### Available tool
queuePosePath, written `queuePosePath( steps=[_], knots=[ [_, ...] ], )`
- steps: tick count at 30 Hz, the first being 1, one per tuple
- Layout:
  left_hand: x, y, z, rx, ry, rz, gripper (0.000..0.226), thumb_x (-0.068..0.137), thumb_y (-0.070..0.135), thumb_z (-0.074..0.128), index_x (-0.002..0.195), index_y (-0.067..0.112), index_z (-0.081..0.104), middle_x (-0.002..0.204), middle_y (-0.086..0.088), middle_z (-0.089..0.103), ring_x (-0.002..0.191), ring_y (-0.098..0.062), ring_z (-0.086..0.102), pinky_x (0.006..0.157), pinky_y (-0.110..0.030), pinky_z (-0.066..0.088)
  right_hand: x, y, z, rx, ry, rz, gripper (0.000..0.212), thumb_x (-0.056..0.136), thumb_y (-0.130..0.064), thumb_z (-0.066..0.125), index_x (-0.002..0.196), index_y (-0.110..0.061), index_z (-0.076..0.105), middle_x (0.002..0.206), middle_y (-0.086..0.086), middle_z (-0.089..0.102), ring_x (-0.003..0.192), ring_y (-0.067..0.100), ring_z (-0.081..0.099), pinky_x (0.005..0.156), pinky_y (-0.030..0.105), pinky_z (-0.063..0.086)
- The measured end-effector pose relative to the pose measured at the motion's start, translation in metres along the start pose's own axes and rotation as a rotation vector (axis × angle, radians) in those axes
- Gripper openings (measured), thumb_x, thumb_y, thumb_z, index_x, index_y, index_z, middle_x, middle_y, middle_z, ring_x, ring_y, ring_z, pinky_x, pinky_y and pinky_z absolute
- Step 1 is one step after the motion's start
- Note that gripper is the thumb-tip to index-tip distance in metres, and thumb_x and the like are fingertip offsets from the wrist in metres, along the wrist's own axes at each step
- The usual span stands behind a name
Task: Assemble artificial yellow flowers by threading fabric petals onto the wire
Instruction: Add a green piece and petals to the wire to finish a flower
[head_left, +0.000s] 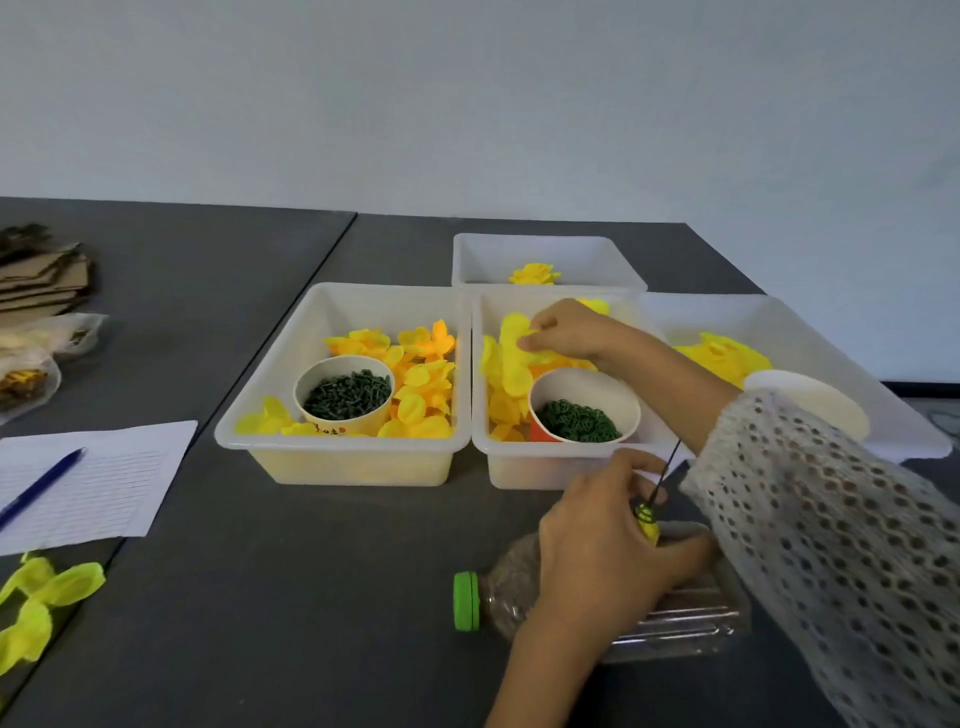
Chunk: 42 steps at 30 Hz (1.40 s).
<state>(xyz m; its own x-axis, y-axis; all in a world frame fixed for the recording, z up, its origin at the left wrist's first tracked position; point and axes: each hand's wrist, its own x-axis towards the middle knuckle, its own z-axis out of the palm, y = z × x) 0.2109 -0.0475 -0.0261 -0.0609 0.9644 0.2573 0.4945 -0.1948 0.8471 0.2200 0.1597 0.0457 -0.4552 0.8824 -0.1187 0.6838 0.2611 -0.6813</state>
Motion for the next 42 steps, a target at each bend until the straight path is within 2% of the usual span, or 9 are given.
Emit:
queuePosePath(
  steps=[4, 9, 13, 19, 22, 28, 33, 37, 42],
  knots=[
    [-0.004, 0.002, -0.007, -0.420, 0.025, 0.074, 0.095, 0.056, 0.059, 0.077, 0.136, 0.049, 0.027, 0.127, 0.023, 0.046, 0.121, 0.000, 0.048, 0.096, -0.021, 0.045, -0.047, -0.015, -0.039, 0.470, 0.023, -0.096, 0.013, 0.093, -0.018, 0.060, 0.081, -0.013, 0.058, 0.075, 0.000, 0.059, 0.069, 0.012, 0.057, 0.064, 0.024, 0.042],
    [-0.008, 0.012, -0.016, -0.655, 0.391, 0.160, 0.062, 0.082, 0.065, 0.045, 0.133, 0.032, 0.032, 0.129, 0.007, 0.048, 0.113, -0.012, 0.057, 0.086, -0.019, 0.048, -0.133, -0.002, -0.079, 0.857, -0.084, -0.179, 0.015, 0.081, -0.026, 0.060, 0.088, -0.015, 0.067, 0.089, 0.009, 0.068, 0.081, 0.024, 0.063, 0.076, 0.034, 0.052],
    [0.005, 0.023, -0.031, -0.676, 0.313, -0.055, 0.051, 0.080, 0.063, 0.042, 0.123, 0.037, 0.041, 0.107, 0.013, 0.066, 0.091, -0.002, 0.066, 0.075, -0.021, 0.049, -0.187, 0.024, -0.077, 0.855, -0.149, -0.142, 0.024, 0.086, -0.026, 0.055, 0.092, -0.011, 0.073, 0.097, 0.013, 0.070, 0.084, 0.026, 0.068, 0.077, 0.040, 0.058],
    [0.011, 0.041, -0.035, -0.559, 0.158, -0.043, 0.030, 0.096, 0.037, 0.056, 0.124, 0.028, 0.050, 0.074, 0.021, 0.066, 0.070, 0.007, 0.063, 0.061, -0.014, 0.048, -0.207, 0.041, -0.055, 0.843, -0.104, -0.013, 0.034, 0.078, -0.029, 0.060, 0.102, -0.005, 0.066, 0.099, 0.018, 0.066, 0.082, 0.030, 0.062, 0.073, 0.037, 0.054],
    [0.009, 0.046, -0.037, -0.544, 0.155, -0.095, 0.024, 0.095, 0.038, 0.057, 0.119, 0.032, 0.054, 0.078, 0.019, 0.062, 0.069, 0.011, 0.057, 0.063, -0.021, 0.050, -0.207, 0.040, -0.049, 0.841, -0.100, -0.006, 0.035, 0.076, -0.032, 0.063, 0.100, -0.007, 0.067, 0.099, 0.020, 0.060, 0.071, 0.021, 0.059, 0.065, 0.029, 0.050],
    [0.009, 0.050, -0.042, -0.450, 0.190, -0.094, 0.039, 0.077, 0.032, 0.061, 0.114, 0.031, 0.051, 0.087, -0.016, 0.063, 0.075, -0.025, 0.058, 0.071, -0.047, 0.053, -0.203, 0.047, -0.043, 0.905, -0.082, -0.006, 0.023, 0.075, -0.032, 0.062, 0.079, -0.015, 0.076, 0.082, 0.008, 0.069, 0.061, 0.017, 0.057, 0.060, 0.026, 0.052],
    [0.015, 0.040, -0.042, -0.619, 0.154, -0.138, 0.025, 0.095, 0.011, 0.062, 0.117, 0.022, 0.056, 0.062, 0.011, 0.060, 0.064, -0.003, 0.059, 0.062, -0.022, 0.052, -0.199, 0.053, -0.041, 0.984, -0.033, 0.035, 0.024, 0.076, -0.031, 0.061, 0.085, -0.010, 0.069, 0.076, 0.007, 0.063, 0.051, 0.012, 0.051, 0.052, 0.022, 0.048],
    [0.017, 0.038, -0.041, -0.826, 0.069, -0.230, 0.021, 0.097, 0.011, 0.057, 0.116, 0.019, 0.059, 0.056, 0.011, 0.061, 0.052, -0.001, 0.056, 0.058, -0.017, 0.051, -0.196, 0.059, -0.038, 1.034, -0.059, 0.075, 0.029, 0.076, -0.033, 0.062, 0.093, -0.010, 0.065, 0.074, 0.003, 0.066, 0.048, 0.009, 0.051, 0.052, 0.021, 0.044],
    [0.019, 0.031, -0.039, -0.760, 0.113, -0.257, 0.020, 0.097, 0.014, 0.059, 0.116, 0.020, 0.064, 0.072, -0.006, 0.052, 0.054, -0.005, 0.049, 0.061, -0.024, 0.046, -0.191, 0.065, -0.033, 1.065, -0.085, 0.118, 0.037, 0.073, -0.037, 0.066, 0.100, -0.011, 0.066, 0.082, 0.004, 0.064, 0.052, 0.009, 0.048, 0.056, 0.023, 0.045]
  ],
)
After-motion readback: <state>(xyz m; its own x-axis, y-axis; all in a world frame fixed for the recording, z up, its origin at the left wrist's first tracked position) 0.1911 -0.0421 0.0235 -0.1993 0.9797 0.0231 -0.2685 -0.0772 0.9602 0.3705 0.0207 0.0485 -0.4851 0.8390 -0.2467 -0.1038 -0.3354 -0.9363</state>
